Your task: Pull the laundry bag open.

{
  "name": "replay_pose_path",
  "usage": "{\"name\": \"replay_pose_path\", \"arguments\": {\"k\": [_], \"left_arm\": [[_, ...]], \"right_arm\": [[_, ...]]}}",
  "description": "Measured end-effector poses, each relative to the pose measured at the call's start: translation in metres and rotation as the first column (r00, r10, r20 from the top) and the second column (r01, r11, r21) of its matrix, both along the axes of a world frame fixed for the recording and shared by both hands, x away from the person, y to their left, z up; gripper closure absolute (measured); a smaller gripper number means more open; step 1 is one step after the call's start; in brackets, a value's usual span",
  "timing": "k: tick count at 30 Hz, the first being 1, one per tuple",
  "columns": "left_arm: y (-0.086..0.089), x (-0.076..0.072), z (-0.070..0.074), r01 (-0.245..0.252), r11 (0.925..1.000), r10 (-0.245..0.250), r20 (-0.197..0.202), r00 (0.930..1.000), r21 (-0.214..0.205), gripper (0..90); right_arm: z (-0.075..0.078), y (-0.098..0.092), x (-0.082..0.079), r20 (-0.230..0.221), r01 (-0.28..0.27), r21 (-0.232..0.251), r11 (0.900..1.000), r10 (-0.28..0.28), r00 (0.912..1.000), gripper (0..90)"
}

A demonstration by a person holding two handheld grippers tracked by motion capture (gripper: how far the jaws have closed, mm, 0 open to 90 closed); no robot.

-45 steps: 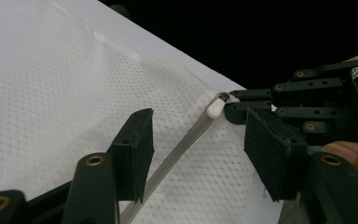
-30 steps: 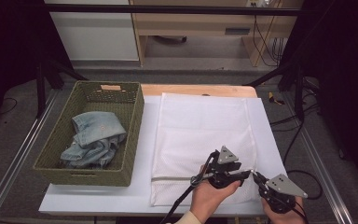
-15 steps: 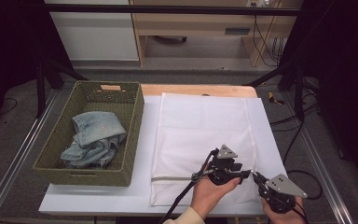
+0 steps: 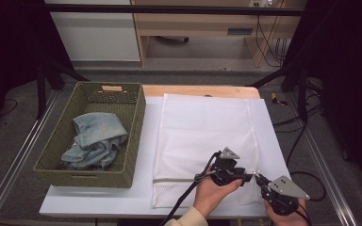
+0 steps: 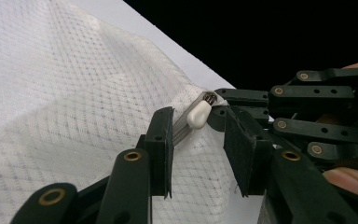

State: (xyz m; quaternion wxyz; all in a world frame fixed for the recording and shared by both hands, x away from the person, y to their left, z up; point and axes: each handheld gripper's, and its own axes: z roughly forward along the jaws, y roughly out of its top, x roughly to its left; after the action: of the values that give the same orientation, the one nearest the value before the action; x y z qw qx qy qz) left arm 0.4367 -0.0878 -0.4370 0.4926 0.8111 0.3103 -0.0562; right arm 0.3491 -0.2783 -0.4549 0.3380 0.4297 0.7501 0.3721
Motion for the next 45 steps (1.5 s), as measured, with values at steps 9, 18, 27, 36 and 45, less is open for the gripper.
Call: {"name": "replay_pose_path", "arguments": {"k": [9,18,27,36,45], "left_arm": [[-0.003,0.003,-0.005,0.018,0.9993,-0.019,-0.041,0.9990,-0.033,66.0],[-0.003,0.005,-0.006,0.006,0.9984,-0.009,-0.056,0.9984,-0.056,72.5],[-0.005,0.005,-0.008,-0.004,0.9984,0.000,-0.061,0.9981,-0.057,79.8],[-0.008,0.001,-0.007,-0.018,0.9980,0.015,-0.055,0.9984,-0.061,83.3],[-0.012,-0.001,-0.009,-0.029,0.9976,0.025,-0.056,0.9981,-0.063,82.8]], "right_arm": [[0.000,0.001,0.000,-0.002,-0.005,-0.007,1.0000,0.005,1.0000,85.0],[-0.001,0.001,0.000,-0.006,-0.005,-0.013,0.9999,0.005,1.0000,85.0],[-0.001,0.001,0.001,-0.012,-0.006,-0.014,0.9999,0.005,0.9999,85.0],[-0.002,0.000,0.001,-0.022,0.001,-0.022,0.9998,-0.001,0.9998,85.1],[-0.003,0.000,0.002,-0.032,0.002,-0.019,0.9998,-0.003,0.9995,85.3]]}}
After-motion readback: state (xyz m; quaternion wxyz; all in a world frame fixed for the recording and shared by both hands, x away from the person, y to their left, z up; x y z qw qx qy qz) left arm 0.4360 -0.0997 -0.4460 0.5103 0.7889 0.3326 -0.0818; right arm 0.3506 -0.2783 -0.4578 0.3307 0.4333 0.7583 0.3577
